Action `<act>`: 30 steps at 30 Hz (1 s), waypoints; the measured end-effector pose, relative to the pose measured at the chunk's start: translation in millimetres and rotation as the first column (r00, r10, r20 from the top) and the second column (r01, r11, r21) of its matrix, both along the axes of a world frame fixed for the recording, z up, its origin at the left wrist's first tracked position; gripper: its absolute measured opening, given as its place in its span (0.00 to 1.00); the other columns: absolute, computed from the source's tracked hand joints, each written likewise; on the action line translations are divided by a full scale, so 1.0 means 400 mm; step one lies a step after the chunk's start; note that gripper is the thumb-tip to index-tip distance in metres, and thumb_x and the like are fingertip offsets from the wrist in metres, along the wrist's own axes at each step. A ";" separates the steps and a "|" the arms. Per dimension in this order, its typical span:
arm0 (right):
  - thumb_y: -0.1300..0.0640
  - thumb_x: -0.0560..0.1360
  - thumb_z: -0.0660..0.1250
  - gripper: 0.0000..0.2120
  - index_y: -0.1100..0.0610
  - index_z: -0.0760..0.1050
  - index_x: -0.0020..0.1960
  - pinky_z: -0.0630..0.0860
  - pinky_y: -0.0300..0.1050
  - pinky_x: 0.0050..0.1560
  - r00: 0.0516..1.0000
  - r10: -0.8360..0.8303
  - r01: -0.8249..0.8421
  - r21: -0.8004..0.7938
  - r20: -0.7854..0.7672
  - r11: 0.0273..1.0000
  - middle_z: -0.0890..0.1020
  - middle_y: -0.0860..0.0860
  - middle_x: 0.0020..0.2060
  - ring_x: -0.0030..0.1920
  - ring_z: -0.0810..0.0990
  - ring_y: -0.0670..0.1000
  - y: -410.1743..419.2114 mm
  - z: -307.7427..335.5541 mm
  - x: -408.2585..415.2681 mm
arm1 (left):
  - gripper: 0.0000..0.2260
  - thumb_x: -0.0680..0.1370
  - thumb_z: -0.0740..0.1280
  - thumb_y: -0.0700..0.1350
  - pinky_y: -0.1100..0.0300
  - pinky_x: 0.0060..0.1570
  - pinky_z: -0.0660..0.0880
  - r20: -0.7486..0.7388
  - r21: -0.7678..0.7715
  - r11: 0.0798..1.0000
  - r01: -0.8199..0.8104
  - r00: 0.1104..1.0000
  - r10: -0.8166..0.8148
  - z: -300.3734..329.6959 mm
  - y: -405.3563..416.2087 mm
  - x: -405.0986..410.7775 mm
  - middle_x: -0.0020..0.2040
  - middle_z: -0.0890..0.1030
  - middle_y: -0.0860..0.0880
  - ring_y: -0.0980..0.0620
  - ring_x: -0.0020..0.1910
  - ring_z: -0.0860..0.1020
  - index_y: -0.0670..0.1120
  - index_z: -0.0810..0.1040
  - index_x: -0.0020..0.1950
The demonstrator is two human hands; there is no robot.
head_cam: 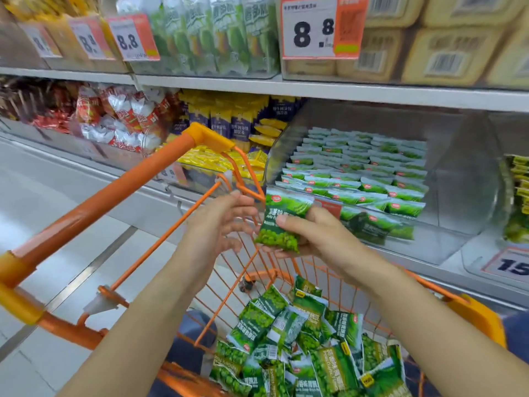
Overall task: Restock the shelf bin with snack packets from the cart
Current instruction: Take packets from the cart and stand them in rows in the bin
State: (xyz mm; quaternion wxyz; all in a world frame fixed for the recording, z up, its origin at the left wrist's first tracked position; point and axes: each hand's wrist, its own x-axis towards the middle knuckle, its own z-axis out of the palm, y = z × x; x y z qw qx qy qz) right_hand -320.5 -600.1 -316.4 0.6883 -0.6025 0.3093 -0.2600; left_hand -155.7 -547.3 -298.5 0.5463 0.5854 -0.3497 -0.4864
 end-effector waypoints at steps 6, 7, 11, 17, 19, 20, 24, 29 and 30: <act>0.48 0.75 0.68 0.18 0.57 0.63 0.39 0.67 0.42 0.32 0.928 -0.369 0.360 -0.127 -0.051 0.924 0.70 0.51 0.33 0.31 0.70 0.48 -0.028 0.023 -0.031 | 0.13 0.79 0.66 0.44 0.59 0.41 0.81 0.213 -0.018 0.991 0.132 0.969 -0.125 0.002 -0.053 -0.110 0.53 0.81 0.45 0.57 0.46 0.82 0.41 0.77 0.61; 0.46 0.75 0.68 0.20 0.55 0.60 0.37 0.61 0.42 0.33 0.888 -0.448 0.421 -0.216 -0.099 0.881 0.63 0.49 0.32 0.31 0.63 0.47 -0.040 0.017 -0.041 | 0.14 0.78 0.66 0.44 0.61 0.41 0.81 0.208 -0.030 0.991 0.131 0.971 -0.123 0.002 -0.066 -0.126 0.54 0.80 0.46 0.60 0.46 0.82 0.41 0.76 0.62; 0.35 0.68 0.68 0.25 0.56 0.69 0.45 0.68 0.47 0.44 0.819 -0.572 0.526 -0.336 -0.046 0.781 0.69 0.49 0.43 0.42 0.70 0.49 -0.076 0.027 -0.087 | 0.14 0.78 0.67 0.46 0.67 0.42 0.79 0.168 -0.087 0.983 0.160 0.975 -0.144 -0.011 -0.117 -0.198 0.53 0.81 0.51 0.57 0.48 0.82 0.47 0.75 0.63; 0.46 0.70 0.74 0.14 0.54 0.80 0.49 0.67 0.42 0.43 0.610 -0.755 0.464 -0.664 -0.240 0.586 0.76 0.46 0.40 0.42 0.74 0.45 -0.148 0.070 -0.273 | 0.26 0.80 0.49 0.63 0.59 0.71 0.57 0.911 -0.102 0.957 0.271 0.412 -0.020 -0.125 -0.150 -0.224 0.70 0.70 0.53 0.54 0.72 0.64 0.51 0.68 0.72; 0.47 0.70 0.74 0.13 0.52 0.79 0.50 0.67 0.41 0.44 0.504 -0.781 0.369 -0.726 -0.368 0.580 0.78 0.48 0.44 0.45 0.76 0.47 -0.170 0.089 -0.329 | 0.35 0.75 0.37 0.65 0.56 0.74 0.43 0.975 0.029 0.959 0.281 0.205 -0.090 -0.154 -0.151 -0.222 0.76 0.62 0.52 0.52 0.76 0.56 0.51 0.62 0.76; 0.48 0.70 0.74 0.13 0.52 0.79 0.51 0.68 0.41 0.46 0.444 -0.767 0.282 -0.741 -0.463 0.610 0.80 0.49 0.47 0.48 0.78 0.48 -0.180 0.095 -0.349 | 0.37 0.74 0.34 0.65 0.55 0.74 0.41 0.981 0.058 0.958 0.281 0.161 -0.106 -0.160 -0.152 -0.225 0.77 0.60 0.52 0.52 0.76 0.54 0.51 0.60 0.76; 0.50 0.70 0.74 0.14 0.54 0.78 0.53 0.73 0.44 0.48 0.217 -0.628 -0.084 -0.655 -0.747 0.751 0.81 0.52 0.52 0.53 0.79 0.53 -0.223 0.071 -0.358 | 0.31 0.77 0.39 0.62 0.55 0.74 0.41 0.978 0.041 0.959 0.279 0.186 -0.096 -0.155 -0.154 -0.228 0.77 0.59 0.53 0.53 0.76 0.53 0.52 0.60 0.76; 0.55 0.72 0.73 0.13 0.59 0.78 0.54 0.71 0.43 0.44 0.176 -0.489 -0.198 -0.517 -0.855 0.833 0.80 0.53 0.49 0.46 0.76 0.52 -0.259 0.007 -0.328 | 0.35 0.74 0.35 0.63 0.57 0.73 0.41 0.979 0.006 0.954 0.300 0.191 -0.066 -0.158 -0.148 -0.219 0.75 0.63 0.53 0.54 0.75 0.57 0.52 0.63 0.75; 0.56 0.72 0.72 0.13 0.62 0.78 0.53 0.73 0.45 0.44 0.174 -0.476 -0.186 -0.504 -0.862 0.844 0.81 0.55 0.48 0.46 0.77 0.54 -0.262 -0.002 -0.327 | 0.35 0.74 0.35 0.62 0.57 0.73 0.41 0.980 0.004 0.953 0.304 0.189 -0.065 -0.157 -0.147 -0.218 0.75 0.63 0.53 0.54 0.75 0.57 0.52 0.63 0.75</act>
